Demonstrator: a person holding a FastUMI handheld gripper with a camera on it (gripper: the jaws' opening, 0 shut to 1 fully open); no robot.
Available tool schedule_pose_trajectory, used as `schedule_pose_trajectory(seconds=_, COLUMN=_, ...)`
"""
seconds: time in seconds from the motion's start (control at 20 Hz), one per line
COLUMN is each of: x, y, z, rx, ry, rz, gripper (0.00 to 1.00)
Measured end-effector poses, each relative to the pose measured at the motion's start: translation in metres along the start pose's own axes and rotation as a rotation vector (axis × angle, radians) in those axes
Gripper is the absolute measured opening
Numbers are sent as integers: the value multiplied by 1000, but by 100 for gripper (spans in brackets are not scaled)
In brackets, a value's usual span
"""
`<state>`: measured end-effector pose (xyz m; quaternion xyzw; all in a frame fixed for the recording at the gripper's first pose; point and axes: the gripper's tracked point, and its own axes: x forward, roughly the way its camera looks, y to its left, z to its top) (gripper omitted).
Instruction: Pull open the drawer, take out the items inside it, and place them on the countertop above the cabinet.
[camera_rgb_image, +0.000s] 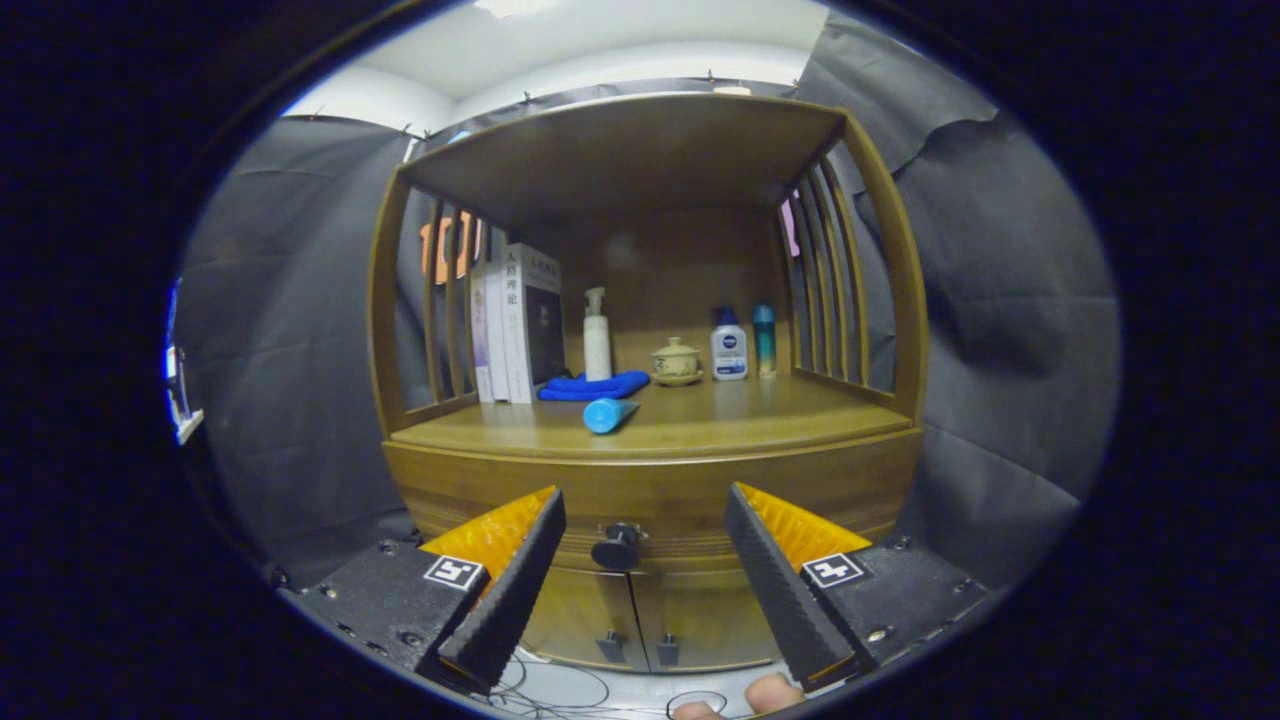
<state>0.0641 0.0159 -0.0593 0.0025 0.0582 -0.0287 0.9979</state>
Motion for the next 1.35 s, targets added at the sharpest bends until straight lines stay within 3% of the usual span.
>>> schedule_pose_trajectory(seconds=0.5, x=-80, y=7, z=27, rx=-72, ry=-51, rz=78, gripper=100)
schedule_pose_trajectory(seconds=0.8, x=-120, y=12, z=45, rx=-47, ry=-90, rz=105, gripper=100)
schedule_pose_trajectory(seconds=1.35, x=-152, y=14, z=24, rx=-77, ry=-49, rz=124, gripper=100)
